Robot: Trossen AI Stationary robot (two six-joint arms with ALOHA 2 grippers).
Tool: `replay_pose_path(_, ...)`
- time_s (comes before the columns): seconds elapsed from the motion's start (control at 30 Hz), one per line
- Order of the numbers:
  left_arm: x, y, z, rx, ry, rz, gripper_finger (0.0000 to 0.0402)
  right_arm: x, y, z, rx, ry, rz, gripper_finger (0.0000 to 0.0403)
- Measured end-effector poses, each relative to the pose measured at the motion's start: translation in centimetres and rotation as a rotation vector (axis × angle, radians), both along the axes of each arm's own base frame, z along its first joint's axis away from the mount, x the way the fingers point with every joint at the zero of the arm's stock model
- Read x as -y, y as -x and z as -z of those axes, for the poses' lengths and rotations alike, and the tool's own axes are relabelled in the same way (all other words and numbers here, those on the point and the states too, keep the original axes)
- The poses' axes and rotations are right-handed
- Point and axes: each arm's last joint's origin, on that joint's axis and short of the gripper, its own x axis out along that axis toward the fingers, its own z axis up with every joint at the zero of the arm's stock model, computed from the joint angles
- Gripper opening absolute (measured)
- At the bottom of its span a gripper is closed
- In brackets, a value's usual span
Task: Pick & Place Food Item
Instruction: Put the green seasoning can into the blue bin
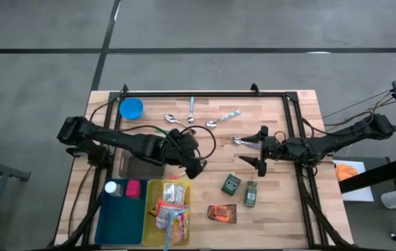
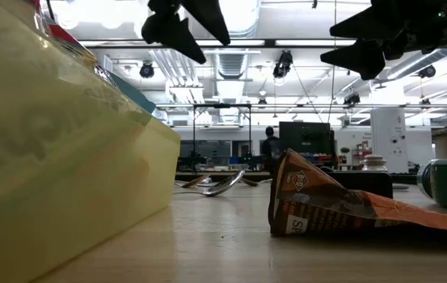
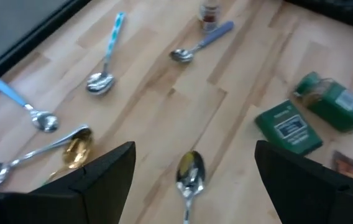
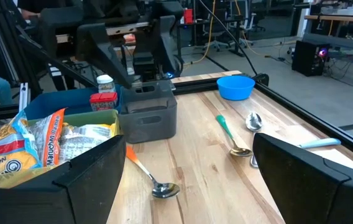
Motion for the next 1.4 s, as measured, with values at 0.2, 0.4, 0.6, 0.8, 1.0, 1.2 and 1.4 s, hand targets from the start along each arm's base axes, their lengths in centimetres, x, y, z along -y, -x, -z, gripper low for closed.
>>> replay_pose_path(0.2, 0.4, -0.5, 0.5, 0.047, 0.062, 0.021, 0.0330, 0.0, 0.0, 0.0, 0.000, 0.000, 0.000, 0.0349)
replay_pose_path(0.4, 1.7, -1.4, 2.4, 0.100, 0.172, -0.017, 0.0330, 0.0, 0.0, 0.0, 0.000, 0.000, 0.000, 0.0349)
replay_pose_path(0.6, 3.6, -3.3, 4.8, 0.124, 0.244, -0.043, 0.0331, 0.0, 0.0, 0.0, -0.001, 0.000, 0.000, 0.0349)
replay_pose_path(0.8, 5.3, -6.1, 7.1, 0.141, 0.293, -0.059, 0.0340, 0.0, 0.0, 0.0, -0.004, 0.001, 0.000, 0.0349)
replay_pose_path(1.0, 6.4, -9.4, 8.8, 0.114, 0.300, -0.048, 0.0341, 0.0, 0.0, 0.0, -0.003, 0.001, 0.000, 0.0349)
replay_pose_path(1.2, 7.2, -12.3, 10.1, 0.051, 0.274, 0.016, 0.0341, 0.0, 0.0, 0.1, -0.006, 0.001, 0.000, 0.0349)
replay_pose_path(1.4, 7.5, -13.9, 11.9, 0.005, 0.264, -0.011, 0.0341, 0.0, 0.0, 0.1, -0.006, 0.002, 0.000, 0.0349)
